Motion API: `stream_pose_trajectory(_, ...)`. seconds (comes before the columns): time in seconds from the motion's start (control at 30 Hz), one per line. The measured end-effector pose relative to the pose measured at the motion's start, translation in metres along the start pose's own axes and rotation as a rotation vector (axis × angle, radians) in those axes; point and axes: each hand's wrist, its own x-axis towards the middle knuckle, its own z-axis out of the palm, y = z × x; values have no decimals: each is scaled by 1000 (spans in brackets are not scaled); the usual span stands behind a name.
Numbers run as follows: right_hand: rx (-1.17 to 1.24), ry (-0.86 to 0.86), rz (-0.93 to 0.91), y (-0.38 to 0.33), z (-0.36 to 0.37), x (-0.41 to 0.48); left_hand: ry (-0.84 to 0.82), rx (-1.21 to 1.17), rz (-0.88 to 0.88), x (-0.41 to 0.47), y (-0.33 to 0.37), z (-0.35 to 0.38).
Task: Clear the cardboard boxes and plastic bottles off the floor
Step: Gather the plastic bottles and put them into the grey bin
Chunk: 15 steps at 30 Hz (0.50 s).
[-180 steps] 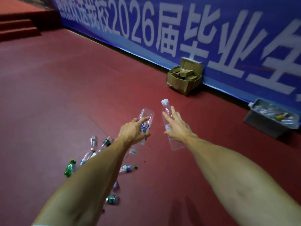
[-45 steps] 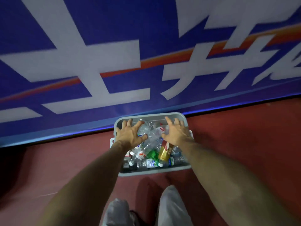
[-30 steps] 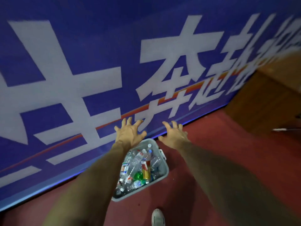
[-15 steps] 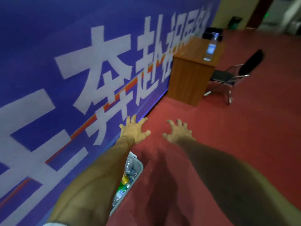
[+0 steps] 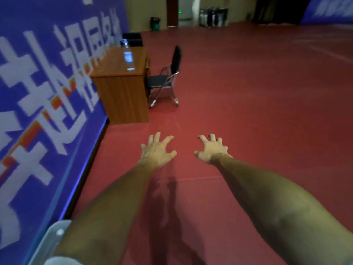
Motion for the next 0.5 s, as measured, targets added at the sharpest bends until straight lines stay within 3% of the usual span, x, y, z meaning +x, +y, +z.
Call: stream_pose_trajectory(0.5,84,102,489,438,-86,-54,-148,27,482,84,447,116)
